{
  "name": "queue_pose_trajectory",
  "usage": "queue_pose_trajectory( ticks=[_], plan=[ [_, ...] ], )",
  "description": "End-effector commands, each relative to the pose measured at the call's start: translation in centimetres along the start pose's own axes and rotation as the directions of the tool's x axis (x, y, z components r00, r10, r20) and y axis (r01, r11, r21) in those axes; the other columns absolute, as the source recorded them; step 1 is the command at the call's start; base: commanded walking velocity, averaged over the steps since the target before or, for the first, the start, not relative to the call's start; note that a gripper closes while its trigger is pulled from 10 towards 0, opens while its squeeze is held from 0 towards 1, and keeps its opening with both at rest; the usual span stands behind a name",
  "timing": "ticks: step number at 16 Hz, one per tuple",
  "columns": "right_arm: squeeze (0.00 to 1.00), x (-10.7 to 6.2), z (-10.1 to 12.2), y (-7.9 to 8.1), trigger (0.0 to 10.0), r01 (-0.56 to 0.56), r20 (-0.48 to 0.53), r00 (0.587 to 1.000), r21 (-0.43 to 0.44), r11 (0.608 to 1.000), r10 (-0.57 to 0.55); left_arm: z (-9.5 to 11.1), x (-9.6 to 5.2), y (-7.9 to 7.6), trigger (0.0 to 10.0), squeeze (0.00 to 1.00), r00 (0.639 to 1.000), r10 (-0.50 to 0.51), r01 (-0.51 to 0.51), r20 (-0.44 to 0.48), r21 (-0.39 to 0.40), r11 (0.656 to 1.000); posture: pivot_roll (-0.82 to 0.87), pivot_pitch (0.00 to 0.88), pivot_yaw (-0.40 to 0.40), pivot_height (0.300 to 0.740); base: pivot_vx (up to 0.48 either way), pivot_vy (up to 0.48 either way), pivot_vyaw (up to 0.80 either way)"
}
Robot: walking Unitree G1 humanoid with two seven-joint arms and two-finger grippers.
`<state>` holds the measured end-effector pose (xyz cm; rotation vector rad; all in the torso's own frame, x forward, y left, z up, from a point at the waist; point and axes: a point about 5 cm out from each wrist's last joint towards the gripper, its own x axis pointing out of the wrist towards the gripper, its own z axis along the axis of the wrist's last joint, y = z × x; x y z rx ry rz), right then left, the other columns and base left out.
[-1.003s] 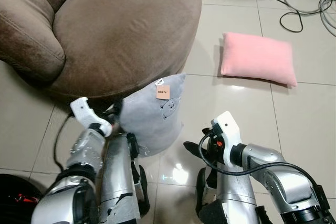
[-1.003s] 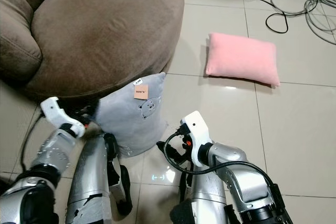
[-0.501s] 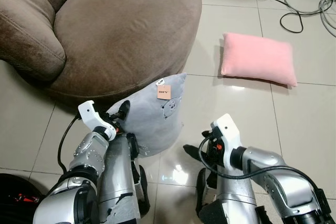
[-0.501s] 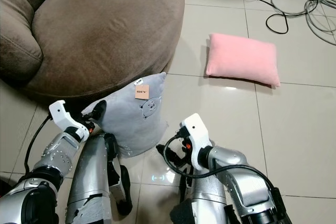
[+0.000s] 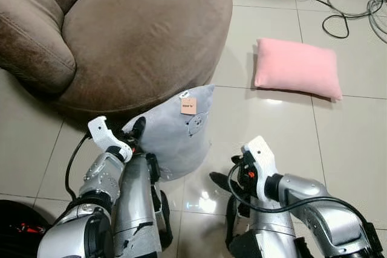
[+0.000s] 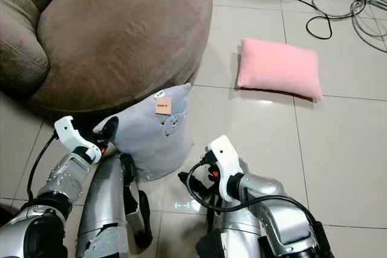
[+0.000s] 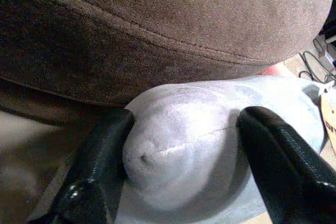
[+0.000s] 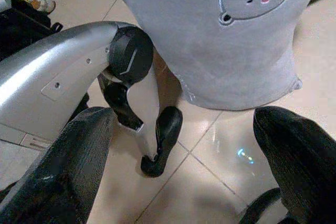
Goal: Move the pillow to the sofa from floor
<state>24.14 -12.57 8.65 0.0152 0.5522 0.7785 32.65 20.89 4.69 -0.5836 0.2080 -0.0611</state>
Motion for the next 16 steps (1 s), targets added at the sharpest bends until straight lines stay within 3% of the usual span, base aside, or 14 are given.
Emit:
queue_pose_trajectory(
  ticks=[1, 11, 16],
  plan=[
    [0.0, -0.3, -0.3, 0.4, 10.0, -0.013, -0.009, 1.0, 0.003, 1.0, 0.013, -0.9, -0.4, 0.5, 0.0, 0.0, 0.999, 0.036, -0.037, -0.02, -0.018, 0.999, -0.04, 0.324, 0.001, 0.525, 0.0, 0.0, 0.0],
    [0.0, -0.9, -1.0, 1.3, 10.0, -0.019, -0.027, 0.999, 0.015, 1.0, 0.019, -1.4, -1.3, 1.8, 0.0, 0.0, 0.995, 0.103, -0.103, -0.018, -0.01, 0.995, -0.04, 0.323, 0.0, 0.525, 0.0, 0.0, 0.0],
    [0.0, -1.1, -0.8, 1.2, 10.0, -0.015, -0.025, 1.0, 0.012, 1.0, 0.015, -1.6, -1.3, 1.7, 0.0, 0.0, 0.994, 0.112, -0.112, -0.014, -0.022, 0.993, -0.05, 0.294, -0.01, 0.525, 0.0, 0.0, 0.0]
  ],
)
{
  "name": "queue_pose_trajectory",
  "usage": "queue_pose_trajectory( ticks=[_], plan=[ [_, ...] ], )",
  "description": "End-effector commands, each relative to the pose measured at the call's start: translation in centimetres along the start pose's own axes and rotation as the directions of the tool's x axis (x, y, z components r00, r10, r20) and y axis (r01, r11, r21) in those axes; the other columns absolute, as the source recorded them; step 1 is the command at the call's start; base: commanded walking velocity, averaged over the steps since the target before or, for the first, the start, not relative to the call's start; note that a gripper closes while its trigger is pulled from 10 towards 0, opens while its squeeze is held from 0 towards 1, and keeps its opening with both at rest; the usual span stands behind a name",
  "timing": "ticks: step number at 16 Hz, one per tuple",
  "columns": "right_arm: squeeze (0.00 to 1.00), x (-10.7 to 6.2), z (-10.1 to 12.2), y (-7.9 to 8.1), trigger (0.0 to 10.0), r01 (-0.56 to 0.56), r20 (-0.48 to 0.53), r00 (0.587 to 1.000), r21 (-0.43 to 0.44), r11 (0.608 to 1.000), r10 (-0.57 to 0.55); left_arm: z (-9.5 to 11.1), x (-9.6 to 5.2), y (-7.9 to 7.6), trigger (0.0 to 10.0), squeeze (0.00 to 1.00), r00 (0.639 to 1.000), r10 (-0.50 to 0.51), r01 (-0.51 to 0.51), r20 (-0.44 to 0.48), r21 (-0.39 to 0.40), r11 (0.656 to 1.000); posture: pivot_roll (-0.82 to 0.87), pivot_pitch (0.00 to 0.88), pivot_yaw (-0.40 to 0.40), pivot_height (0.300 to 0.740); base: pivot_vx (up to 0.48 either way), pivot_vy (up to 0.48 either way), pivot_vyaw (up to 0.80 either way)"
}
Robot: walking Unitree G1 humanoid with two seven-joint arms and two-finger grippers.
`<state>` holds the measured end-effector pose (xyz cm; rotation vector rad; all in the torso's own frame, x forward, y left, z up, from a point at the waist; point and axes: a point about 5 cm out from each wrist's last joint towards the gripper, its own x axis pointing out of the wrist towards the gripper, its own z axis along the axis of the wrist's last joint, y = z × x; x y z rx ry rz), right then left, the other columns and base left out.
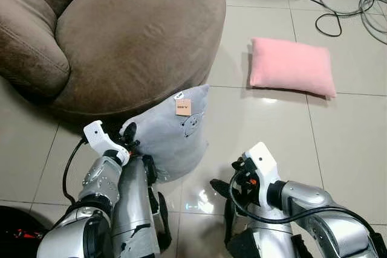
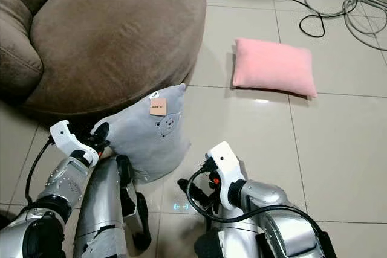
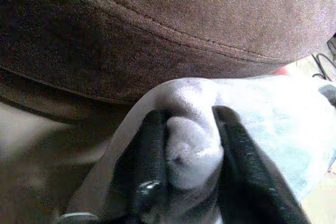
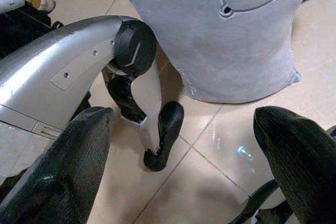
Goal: Move the pillow to the sofa from floor
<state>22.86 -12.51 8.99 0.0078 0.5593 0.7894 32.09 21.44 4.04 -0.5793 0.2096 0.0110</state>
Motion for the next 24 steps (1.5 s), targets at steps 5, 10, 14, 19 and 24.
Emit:
queue_pose_trajectory(
  ticks=[5, 10, 14, 19, 24],
  plan=[
    [0.0, -0.4, -0.5, -0.2, 10.0, 0.006, -0.018, 1.0, 0.009, 1.0, -0.006, -1.6, -0.6, 0.5, 0.0, 0.0, 0.998, 0.046, -0.047, -0.038, -0.027, 0.999, -0.06, 0.27, -0.016, 0.525, 0.0, 0.0, 0.0],
    [0.0, 0.4, -0.3, -0.4, 10.0, 0.012, -0.011, 1.0, 0.0, 1.0, -0.012, -2.1, -0.5, -0.1, 0.0, 0.0, 0.999, 0.021, -0.024, -0.042, -0.057, 0.998, -0.05, 0.216, -0.015, 0.525, 0.0, 0.0, 0.0],
    [0.0, 1.9, 0.3, -1.8, 10.0, 0.061, 0.021, 0.998, -0.01, 0.998, -0.061, -3.0, -0.3, -1.8, 0.0, 0.0, 0.987, -0.121, 0.118, -0.102, -0.03, 0.993, -0.04, 0.12, 0.019, 0.525, 0.0, 0.0, 0.0],
    [0.0, 3.2, 1.3, -3.5, 10.0, 0.176, 0.11, 0.978, 0.016, 0.984, -0.176, -3.4, -0.3, -5.3, 0.0, 0.0, 0.928, -0.36, 0.369, -0.099, 0.087, 0.926, 0.03, 0.0, 0.003, 0.525, 0.0, 0.0, 0.0],
    [0.0, 3.1, 3.1, -4.4, 10.0, 0.208, 0.203, 0.958, 0.0, 0.978, -0.203, -0.7, -0.6, -8.2, 0.0, 0.0, 0.919, -0.393, 0.378, 0.044, 0.194, 0.905, 0.04, 0.0, -0.006, 0.525, 0.0, 0.0, 0.0]
  ],
)
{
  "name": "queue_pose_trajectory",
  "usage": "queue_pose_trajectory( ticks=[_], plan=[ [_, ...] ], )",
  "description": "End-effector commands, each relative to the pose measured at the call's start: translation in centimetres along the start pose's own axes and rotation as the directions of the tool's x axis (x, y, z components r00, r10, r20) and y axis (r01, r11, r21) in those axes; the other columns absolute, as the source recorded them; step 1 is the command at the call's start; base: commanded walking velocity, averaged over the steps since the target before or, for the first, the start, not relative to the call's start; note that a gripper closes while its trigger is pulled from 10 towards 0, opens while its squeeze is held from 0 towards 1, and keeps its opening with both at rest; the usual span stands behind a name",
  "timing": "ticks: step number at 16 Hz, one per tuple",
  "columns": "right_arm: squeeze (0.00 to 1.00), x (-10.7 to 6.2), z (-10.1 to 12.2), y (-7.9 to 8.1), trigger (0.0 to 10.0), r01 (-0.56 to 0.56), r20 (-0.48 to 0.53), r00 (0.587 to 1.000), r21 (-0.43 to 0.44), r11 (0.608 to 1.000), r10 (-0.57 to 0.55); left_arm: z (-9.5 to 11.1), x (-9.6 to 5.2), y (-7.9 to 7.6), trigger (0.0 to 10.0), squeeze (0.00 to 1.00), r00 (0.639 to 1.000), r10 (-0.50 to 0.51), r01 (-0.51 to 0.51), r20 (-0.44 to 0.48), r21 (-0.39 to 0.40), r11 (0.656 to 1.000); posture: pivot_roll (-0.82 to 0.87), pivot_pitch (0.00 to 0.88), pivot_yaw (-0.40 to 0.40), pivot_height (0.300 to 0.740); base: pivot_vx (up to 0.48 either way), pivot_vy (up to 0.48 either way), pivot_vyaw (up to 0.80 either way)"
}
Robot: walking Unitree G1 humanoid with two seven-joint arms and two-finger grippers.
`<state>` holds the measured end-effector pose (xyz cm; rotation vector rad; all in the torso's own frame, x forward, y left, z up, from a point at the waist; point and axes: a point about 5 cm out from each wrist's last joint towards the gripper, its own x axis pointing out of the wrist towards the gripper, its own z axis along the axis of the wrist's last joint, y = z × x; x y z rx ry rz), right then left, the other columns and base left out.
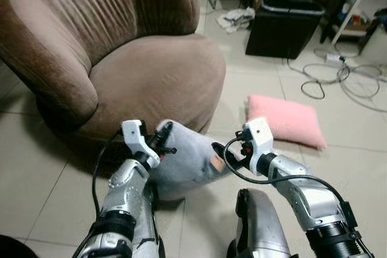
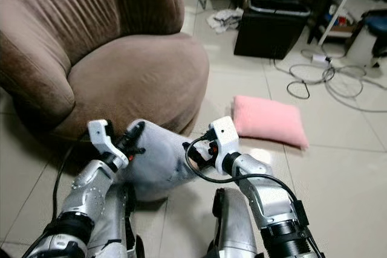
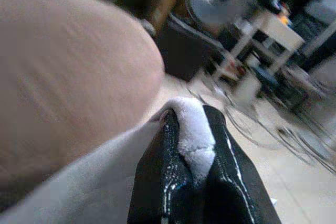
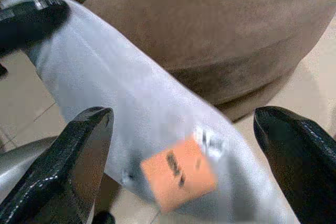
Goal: Move the pillow to the sofa from floor
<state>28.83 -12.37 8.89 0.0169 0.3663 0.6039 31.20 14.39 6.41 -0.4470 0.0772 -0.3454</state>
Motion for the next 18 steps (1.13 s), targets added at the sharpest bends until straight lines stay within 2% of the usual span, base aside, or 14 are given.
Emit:
queue_pose_trajectory(
  ticks=[1, 3, 4, 7, 8, 9, 11, 13, 14, 16, 18],
  plan=[
    [0.0, -0.5, 0.8, -0.7, 10.0, 0.023, 0.04, 0.999, -0.015, 1.0, -0.022, 3.4, 1.0, -1.0, 0.0, 0.0, 0.993, -0.006, -0.001, 0.118, 0.056, 0.998, 0.02, 0.0, 0.002, 0.525, 0.0, 0.0, 0.0],
    [0.0, -0.6, 0.6, -0.6, 10.0, 0.063, 0.076, 0.995, -0.032, 0.997, -0.061, 6.4, 1.3, -1.3, 0.0, 0.0, 0.974, 0.059, -0.079, 0.217, 0.083, 0.993, 0.01, 0.0, 0.014, 0.525, 0.0, 0.0, 0.0],
    [0.0, -0.7, 0.6, -0.7, 10.0, 0.12, 0.106, 0.987, 0.021, 0.993, -0.121, 7.5, 1.2, -1.8, 0.0, 0.0, 0.97, 0.047, -0.089, 0.238, 0.171, 0.981, 0.0, 0.0, 0.021, 0.525, 0.0, 0.0, 0.0],
    [0.0, -1.1, 1.3, -1.4, 10.0, 0.201, 0.158, 0.965, 0.062, 0.978, -0.209, 9.2, 0.8, -2.2, 0.0, 0.0, 0.957, 0.068, -0.12, 0.283, 0.172, 0.978, 0.01, 0.0, 0.016, 0.525, 0.0, 0.0, 0.0],
    [0.0, -1.2, 2.1, -2.3, 10.0, 0.276, 0.186, 0.939, 0.098, 0.956, -0.29, 10.9, 0.5, -2.5, 0.0, 0.0, 0.944, 0.085, -0.167, 0.32, 0.236, 0.957, 0.03, 0.0, 0.003, 0.535, 0.0, 0.0, 0.0],
    [0.0, -1.0, 2.6, -2.7, 10.0, 0.301, 0.201, 0.927, 0.107, 0.948, -0.317, 11.8, 0.4, -2.8, 10.0, 0.0, 0.943, 0.107, -0.2, 0.314, 0.283, 0.938, 0.04, 0.0, -0.007, 0.545, 0.0, 0.0, 0.0],
    [0.0, -0.4, 3.4, -2.3, 10.0, 0.276, 0.208, 0.936, 0.076, 0.958, -0.286, 11.5, 0.3, -3.1, 10.0, 0.0, 0.969, 0.081, -0.178, 0.233, 0.432, 0.884, 0.06, 0.0, -0.02, 0.565, 0.0, 0.0, 0.0],
    [0.0, -0.1, 3.4, -2.1, 10.0, 0.265, 0.199, 0.943, 0.047, 0.963, -0.269, 11.1, -0.1, -3.0, 10.0, 0.0, 0.972, 0.089, -0.182, 0.216, 0.464, 0.867, 0.08, 0.0, -0.032, 0.575, 0.0, 0.0, 0.0],
    [0.0, 0.3, 3.7, -1.9, 10.0, 0.266, 0.201, 0.942, 0.044, 0.963, -0.269, 10.6, -1.0, -2.3, 10.0, 0.0, 0.966, 0.144, -0.234, 0.213, 0.495, 0.837, 0.09, 0.0, -0.042, 0.59, 0.0, 0.0, 0.0],
    [0.0, 0.6, 4.0, -1.8, 10.0, 0.267, 0.202, 0.942, 0.042, 0.963, -0.27, 10.5, -1.6, -1.9, 10.0, 0.0, 0.963, 0.163, -0.254, 0.215, 0.516, 0.818, 0.09, 0.0, -0.048, 0.605, 0.0, 0.0, 0.0],
    [0.0, 0.8, 4.0, -1.5, 10.0, 0.276, 0.192, 0.944, -0.014, 0.961, -0.268, 10.1, -2.2, -1.5, 10.0, 0.0, 0.961, 0.175, -0.263, 0.213, 0.523, 0.811, 0.1, 0.0, -0.051, 0.625, 0.0, 0.0, 0.0]
  ],
)
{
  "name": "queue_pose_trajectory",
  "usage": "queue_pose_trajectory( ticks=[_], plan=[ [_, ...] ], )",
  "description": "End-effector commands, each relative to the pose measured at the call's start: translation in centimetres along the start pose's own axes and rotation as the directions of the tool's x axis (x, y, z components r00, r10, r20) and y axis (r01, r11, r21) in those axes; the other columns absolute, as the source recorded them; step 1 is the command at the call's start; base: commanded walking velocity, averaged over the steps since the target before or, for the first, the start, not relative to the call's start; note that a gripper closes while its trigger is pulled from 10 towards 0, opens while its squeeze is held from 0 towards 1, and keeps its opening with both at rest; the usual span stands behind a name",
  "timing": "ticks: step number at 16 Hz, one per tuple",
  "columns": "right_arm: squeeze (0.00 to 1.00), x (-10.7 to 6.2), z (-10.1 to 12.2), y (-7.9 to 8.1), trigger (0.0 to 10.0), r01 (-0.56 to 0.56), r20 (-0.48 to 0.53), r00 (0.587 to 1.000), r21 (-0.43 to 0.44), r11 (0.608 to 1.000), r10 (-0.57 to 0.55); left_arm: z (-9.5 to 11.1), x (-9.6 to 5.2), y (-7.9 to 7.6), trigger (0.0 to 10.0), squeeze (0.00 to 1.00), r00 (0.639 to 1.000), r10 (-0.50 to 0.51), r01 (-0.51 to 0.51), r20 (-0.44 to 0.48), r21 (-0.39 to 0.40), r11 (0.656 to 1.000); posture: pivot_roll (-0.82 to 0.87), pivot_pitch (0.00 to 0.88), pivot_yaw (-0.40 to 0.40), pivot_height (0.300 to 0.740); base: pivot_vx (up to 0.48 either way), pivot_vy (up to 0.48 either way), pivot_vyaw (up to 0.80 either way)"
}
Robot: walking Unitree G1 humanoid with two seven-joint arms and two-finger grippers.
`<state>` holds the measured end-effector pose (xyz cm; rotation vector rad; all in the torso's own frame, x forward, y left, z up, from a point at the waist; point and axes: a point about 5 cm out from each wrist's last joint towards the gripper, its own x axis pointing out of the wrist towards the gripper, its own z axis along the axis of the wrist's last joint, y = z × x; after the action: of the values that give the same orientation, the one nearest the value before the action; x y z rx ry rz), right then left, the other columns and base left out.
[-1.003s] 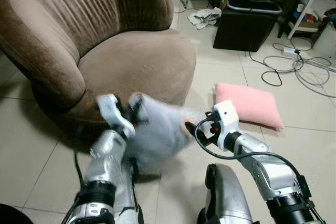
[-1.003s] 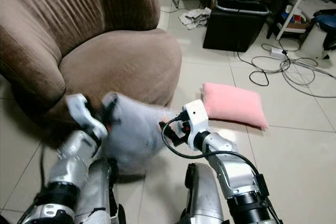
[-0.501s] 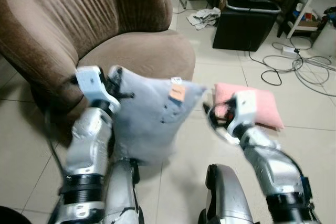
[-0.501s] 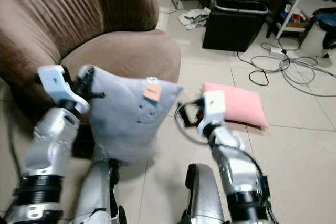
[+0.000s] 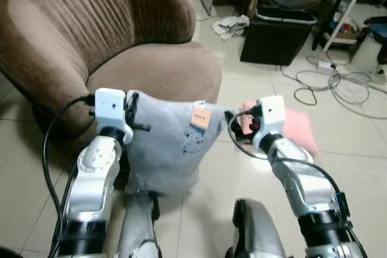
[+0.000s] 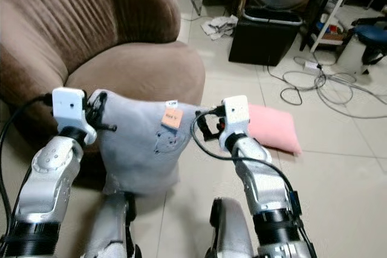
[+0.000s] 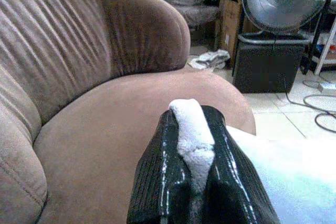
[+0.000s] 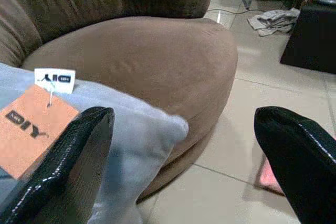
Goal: Move the pillow to the sofa from floor
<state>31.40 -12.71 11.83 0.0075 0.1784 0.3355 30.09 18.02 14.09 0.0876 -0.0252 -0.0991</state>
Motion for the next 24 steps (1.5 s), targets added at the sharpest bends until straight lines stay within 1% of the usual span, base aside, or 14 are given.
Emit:
queue_pose_trajectory(
  ticks=[1, 3, 6, 8, 12, 14, 17, 20, 24],
  plan=[
    [0.0, 0.2, 0.5, -0.2, 10.0, 0.008, 0.01, 1.0, -0.033, 0.999, -0.008, 1.7, 0.0, 0.0, 10.0, 0.0, 0.996, -0.004, -0.002, 0.089, 0.064, 0.998, 0.1, 0.0, -0.05, 0.64, 0.0, 0.0, 0.0],
    [0.0, 0.3, 0.6, -0.2, 10.0, 0.013, 0.015, 1.0, -0.031, 0.999, -0.013, 1.6, -0.2, -0.1, 10.0, 0.0, 0.996, -0.013, 0.006, 0.09, 0.08, 0.997, 0.1, 0.0, -0.05, 0.65, 0.0, 0.0, 0.0],
    [0.0, 0.4, 1.5, -0.3, 10.0, 0.013, 0.037, 0.999, -0.063, 0.998, -0.01, 2.0, -0.1, -0.2, 10.0, 0.0, 0.994, -0.003, -0.004, 0.112, 0.062, 0.998, 0.09, 0.0, -0.044, 0.685, 0.0, 0.0, 0.0],
    [0.0, 0.4, 1.9, -0.6, 10.0, 0.027, 0.052, 0.998, -0.059, 0.998, -0.024, 2.4, 0.0, -0.1, 10.0, 0.0, 0.992, -0.003, -0.006, 0.124, 0.069, 0.998, 0.08, 0.0, -0.039, 0.7, 0.0, 0.0, 0.0],
    [0.0, 0.4, 3.7, -0.8, 10.0, 0.047, 0.107, 0.993, -0.047, 0.998, -0.042, 5.3, 1.0, -0.2, 10.0, 0.0, 0.976, -0.025, 0.008, 0.218, 0.081, 0.997, 0.08, 0.0, -0.031, 0.74, 0.0, 0.0, 0.0],
    [0.0, 0.5, 4.3, -1.1, 10.0, 0.052, 0.122, 0.991, -0.043, 0.998, -0.046, 6.5, 1.3, -0.1, 10.0, 0.0, 0.968, -0.019, -0.002, 0.25, 0.081, 0.997, 0.09, 0.0, -0.031, 0.74, 0.0, 0.0, 0.0],
    [0.0, 0.6, 4.1, -1.3, 10.0, 0.057, 0.113, 0.992, -0.042, 0.998, -0.052, 6.5, 1.4, 0.0, 10.0, 0.0, 0.968, -0.015, -0.007, 0.252, 0.087, 0.996, 0.09, 0.0, -0.033, 0.74, 0.0, 0.0, 0.0],
    [0.0, 0.6, 3.4, -1.4, 10.0, 0.073, 0.081, 0.994, -0.075, 0.995, -0.067, 6.0, 1.3, 0.0, 10.0, 0.0, 0.973, -0.015, -0.005, 0.23, 0.084, 0.996, 0.09, 0.0, -0.034, 0.74, 0.0, 0.0, 0.0],
    [0.0, 0.6, 3.2, -1.0, 10.0, 0.057, 0.076, 0.996, -0.077, 0.995, -0.051, 5.7, 1.3, -0.1, 10.0, 0.0, 0.976, -0.03, 0.012, 0.214, 0.087, 0.996, 0.09, 0.0, -0.034, 0.74, 0.31, 0.0, 0.0]
  ],
)
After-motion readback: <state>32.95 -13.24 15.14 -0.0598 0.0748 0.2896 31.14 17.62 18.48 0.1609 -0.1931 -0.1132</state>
